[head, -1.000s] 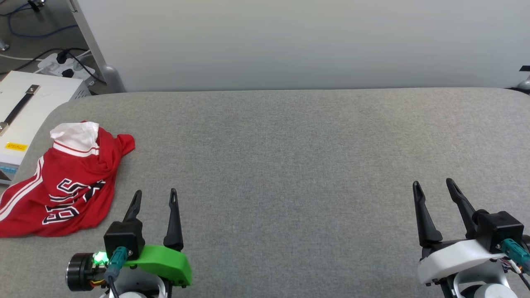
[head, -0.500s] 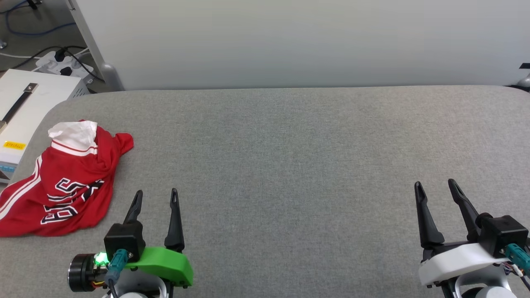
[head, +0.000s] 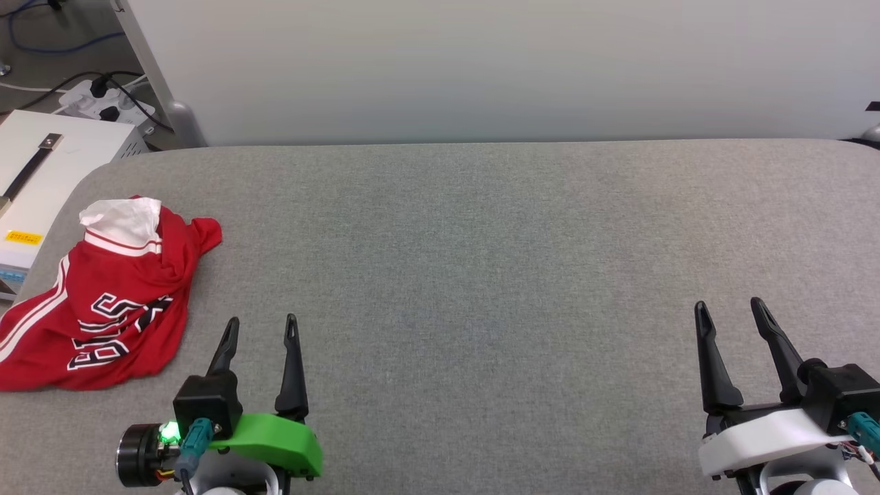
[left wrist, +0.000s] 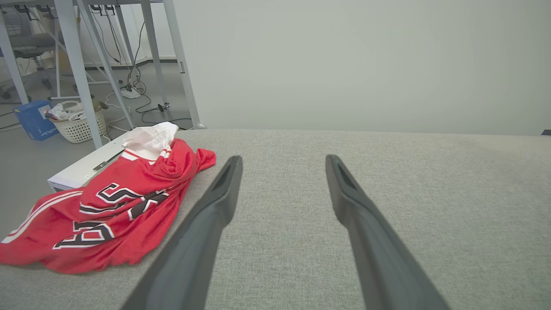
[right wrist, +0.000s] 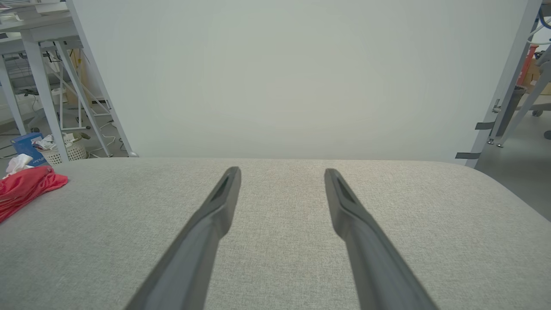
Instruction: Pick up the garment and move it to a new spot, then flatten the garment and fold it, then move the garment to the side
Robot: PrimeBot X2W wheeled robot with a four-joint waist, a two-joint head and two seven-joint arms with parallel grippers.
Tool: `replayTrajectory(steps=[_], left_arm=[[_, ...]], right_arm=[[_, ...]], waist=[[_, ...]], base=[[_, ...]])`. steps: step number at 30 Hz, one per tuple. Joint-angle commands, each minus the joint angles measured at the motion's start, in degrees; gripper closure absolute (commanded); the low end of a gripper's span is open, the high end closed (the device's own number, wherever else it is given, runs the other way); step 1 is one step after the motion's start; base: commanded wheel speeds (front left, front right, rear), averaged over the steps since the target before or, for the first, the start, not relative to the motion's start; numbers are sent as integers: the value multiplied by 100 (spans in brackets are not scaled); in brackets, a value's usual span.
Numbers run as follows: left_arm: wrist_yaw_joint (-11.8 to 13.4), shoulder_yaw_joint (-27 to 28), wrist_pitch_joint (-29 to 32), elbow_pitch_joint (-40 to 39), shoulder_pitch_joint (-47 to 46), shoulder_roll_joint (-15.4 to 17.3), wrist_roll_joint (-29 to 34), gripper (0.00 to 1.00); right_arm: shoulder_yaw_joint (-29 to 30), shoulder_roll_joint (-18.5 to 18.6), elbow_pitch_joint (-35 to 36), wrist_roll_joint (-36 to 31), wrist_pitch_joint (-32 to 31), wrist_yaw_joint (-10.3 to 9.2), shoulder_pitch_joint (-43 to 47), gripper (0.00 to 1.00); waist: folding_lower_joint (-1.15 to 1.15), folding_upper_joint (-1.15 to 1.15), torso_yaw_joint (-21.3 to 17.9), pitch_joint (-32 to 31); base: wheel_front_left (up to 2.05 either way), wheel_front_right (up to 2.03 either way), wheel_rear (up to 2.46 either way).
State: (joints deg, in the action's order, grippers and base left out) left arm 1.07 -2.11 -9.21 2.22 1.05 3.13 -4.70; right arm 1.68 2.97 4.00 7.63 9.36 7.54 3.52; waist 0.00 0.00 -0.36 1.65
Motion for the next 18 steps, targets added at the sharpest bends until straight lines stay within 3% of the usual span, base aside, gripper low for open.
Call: replayTrajectory(steps=[1,9,18], left_arm=[[40,-9,-69,24,-59,-16,-36,0],[104,38,-163,81,-93,-18,-95,0],[152,174,-271,120,-142,-20,-183,0]], right_arm=[[8,-6,19,59,62,-4,85,0],[-53,-7,-12,40,155,-4,122,0],[-231,-7,34,-29,261,-4,140,0]], waist=[[0,0,6,5],[0,0,180,42],[0,0,635,141]], base=[[0,0,0],[0,0,0],[0,0,0]])
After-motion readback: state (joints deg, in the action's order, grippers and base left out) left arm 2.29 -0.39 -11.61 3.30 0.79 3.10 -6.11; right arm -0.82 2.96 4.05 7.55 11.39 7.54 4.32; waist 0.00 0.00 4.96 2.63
